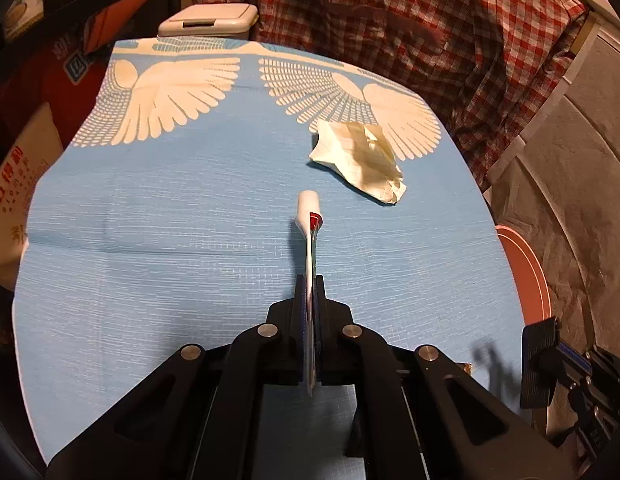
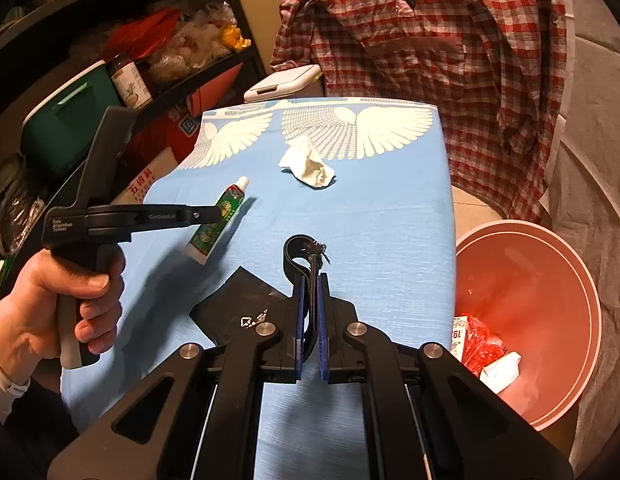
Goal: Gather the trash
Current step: 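Close the left gripper on the green ointment tube while the right gripper lifts the strap, then carry the tube with the left gripper and strap with the right gripper over the bucket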
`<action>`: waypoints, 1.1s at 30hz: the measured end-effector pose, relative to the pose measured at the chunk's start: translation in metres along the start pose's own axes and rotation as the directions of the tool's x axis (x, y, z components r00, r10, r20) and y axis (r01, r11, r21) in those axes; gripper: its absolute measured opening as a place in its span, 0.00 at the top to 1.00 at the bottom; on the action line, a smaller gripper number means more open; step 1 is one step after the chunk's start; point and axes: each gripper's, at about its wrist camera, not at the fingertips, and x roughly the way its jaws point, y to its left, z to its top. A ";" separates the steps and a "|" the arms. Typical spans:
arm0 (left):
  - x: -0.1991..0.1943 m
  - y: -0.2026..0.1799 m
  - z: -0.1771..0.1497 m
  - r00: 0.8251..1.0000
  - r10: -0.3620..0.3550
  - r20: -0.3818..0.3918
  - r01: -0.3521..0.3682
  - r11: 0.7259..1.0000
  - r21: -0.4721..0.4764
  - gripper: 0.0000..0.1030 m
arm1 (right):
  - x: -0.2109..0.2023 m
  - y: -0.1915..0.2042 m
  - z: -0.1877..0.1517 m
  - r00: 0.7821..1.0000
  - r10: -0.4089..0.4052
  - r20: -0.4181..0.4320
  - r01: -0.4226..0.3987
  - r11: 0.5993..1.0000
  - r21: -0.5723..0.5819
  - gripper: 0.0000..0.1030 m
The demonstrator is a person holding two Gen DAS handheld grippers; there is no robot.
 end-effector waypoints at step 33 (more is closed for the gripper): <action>-0.077 -0.047 -0.031 0.985 0.037 0.171 -0.056 0.992 0.112 0.97 | -0.073 -0.048 0.007 0.968 -0.179 0.176 0.161 0.981 0.108 0.94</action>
